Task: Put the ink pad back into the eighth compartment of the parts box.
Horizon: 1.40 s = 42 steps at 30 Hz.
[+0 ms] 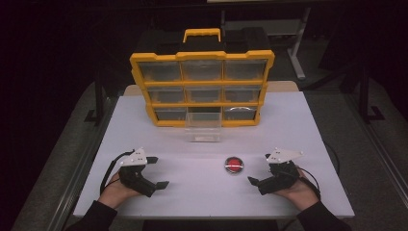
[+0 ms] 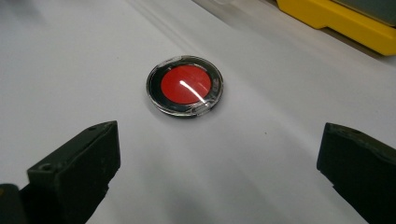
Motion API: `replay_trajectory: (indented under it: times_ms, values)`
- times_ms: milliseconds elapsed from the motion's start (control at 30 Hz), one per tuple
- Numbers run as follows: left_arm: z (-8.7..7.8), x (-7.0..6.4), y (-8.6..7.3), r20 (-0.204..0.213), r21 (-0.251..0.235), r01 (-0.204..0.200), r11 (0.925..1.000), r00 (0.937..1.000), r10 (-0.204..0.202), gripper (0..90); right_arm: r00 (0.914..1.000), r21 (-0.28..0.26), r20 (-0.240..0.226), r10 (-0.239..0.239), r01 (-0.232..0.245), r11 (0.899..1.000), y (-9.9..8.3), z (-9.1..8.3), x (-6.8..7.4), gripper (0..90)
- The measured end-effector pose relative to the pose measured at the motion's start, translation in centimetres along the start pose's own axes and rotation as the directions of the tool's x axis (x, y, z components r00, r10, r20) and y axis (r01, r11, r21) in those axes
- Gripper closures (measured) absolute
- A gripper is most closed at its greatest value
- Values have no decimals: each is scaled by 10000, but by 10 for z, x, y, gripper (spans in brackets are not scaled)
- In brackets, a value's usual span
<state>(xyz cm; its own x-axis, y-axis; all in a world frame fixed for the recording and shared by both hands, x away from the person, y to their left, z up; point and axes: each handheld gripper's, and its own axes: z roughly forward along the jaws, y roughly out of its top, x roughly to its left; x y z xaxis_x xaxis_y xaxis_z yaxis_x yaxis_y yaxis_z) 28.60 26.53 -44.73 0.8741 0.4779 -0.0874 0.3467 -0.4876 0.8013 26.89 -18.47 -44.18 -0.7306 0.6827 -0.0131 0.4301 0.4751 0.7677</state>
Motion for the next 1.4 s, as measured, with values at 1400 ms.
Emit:
replay_trajectory:
  times_ms: [1400]
  values:
    - [6,-2,2,210,63,12,10000,9998,-13,0,9995,-14,-292,-117,116,9999,17,9,-3,0]
